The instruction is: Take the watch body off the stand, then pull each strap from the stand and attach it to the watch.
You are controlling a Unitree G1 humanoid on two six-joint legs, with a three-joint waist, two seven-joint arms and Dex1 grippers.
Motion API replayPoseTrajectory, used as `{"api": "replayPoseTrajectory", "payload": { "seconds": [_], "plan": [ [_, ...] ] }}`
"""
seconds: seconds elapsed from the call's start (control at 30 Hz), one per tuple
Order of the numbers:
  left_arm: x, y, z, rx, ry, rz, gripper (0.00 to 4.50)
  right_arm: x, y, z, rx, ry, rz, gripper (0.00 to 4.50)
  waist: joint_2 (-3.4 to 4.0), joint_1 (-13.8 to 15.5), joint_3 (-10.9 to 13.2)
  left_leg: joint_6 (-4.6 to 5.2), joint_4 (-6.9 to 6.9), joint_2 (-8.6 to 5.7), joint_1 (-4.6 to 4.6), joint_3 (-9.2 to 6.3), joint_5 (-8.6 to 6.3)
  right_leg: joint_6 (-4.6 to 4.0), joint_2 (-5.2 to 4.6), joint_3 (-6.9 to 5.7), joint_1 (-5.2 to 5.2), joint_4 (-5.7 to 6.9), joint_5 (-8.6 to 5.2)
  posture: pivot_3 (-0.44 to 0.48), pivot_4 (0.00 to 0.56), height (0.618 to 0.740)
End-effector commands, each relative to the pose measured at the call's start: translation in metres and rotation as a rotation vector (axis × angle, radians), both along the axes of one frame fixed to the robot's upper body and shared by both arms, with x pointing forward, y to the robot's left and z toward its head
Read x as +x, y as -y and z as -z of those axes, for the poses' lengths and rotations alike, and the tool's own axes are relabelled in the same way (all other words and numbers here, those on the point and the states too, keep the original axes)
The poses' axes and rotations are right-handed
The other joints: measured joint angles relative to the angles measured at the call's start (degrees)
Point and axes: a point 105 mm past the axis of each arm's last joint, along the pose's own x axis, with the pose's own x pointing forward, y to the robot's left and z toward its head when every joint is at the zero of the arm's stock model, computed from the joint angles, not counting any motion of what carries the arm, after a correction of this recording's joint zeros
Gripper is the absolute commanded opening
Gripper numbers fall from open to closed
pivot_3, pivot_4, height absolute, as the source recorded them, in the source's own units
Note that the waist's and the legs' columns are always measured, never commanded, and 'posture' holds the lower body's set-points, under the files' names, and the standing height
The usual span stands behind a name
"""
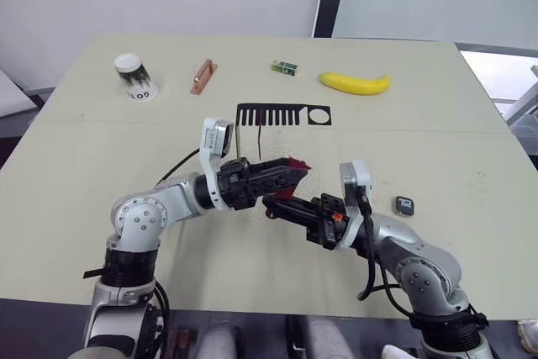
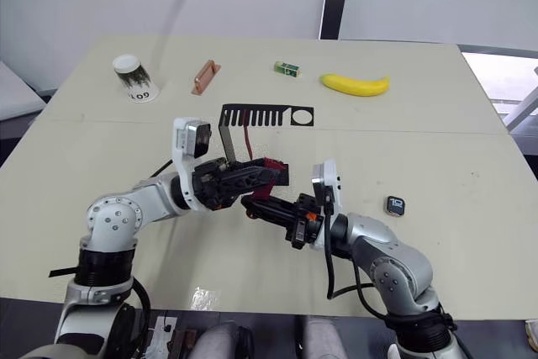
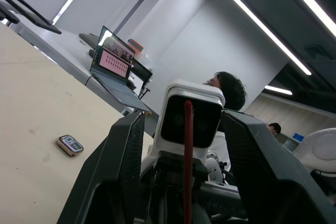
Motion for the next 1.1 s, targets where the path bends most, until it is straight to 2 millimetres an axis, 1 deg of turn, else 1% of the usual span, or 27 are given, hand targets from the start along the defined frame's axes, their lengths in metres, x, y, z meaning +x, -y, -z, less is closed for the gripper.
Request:
{"api": "replayPoseTrajectory", "payload": {
  "seconds": [0.03,0.27,0.57,0.67,1.1],
  "plan": [
    [0.000,0.000,-0.005,-0.007,0.021,0.003,2.51,-0.009,-0.002,-0.009,0.021,0.052,-0.034,0.00,0.00,0.00,0.00,0.00,0.00,0.00,0.00,0.00,0.00,0.00,0.00,0.00,0.00,0.00,0.00,0.000,0.150,0.739],
    [0.000,0.000,0.002,0.012,0.010,0.003,2.51,-0.009,-0.001,-0.009,0.025,0.052,-0.029,0.00,0.00,0.03,0.00,0.00,0.00,0.00,-0.01,-0.01,0.00,0.00,0.00,0.00,0.00,-0.02,0.00,0.000,0.150,0.739],
    [-0.001,0.001,0.004,0.014,0.001,0.002,2.51,-0.009,-0.001,-0.008,0.025,0.052,-0.026,0.00,0.00,0.03,0.00,0.00,0.00,0.00,-0.01,-0.01,0.00,0.00,0.00,0.00,0.00,-0.02,0.00,0.000,0.150,0.739],
    [-0.002,0.001,0.009,0.044,0.011,0.009,2.51,-0.008,-0.001,-0.007,0.024,0.052,-0.023,0.00,0.00,0.04,0.00,0.00,0.00,0.00,-0.01,-0.01,0.00,0.00,0.00,0.00,0.00,-0.02,0.00,0.000,0.150,0.739],
    [-0.003,0.002,0.008,0.029,0.009,0.016,2.51,-0.009,-0.001,-0.006,0.019,0.050,-0.024,0.00,0.00,0.04,0.00,0.00,-0.01,0.00,-0.01,-0.01,0.00,0.00,0.00,0.00,0.00,-0.02,0.00,0.000,0.150,0.739]
  ]
}}
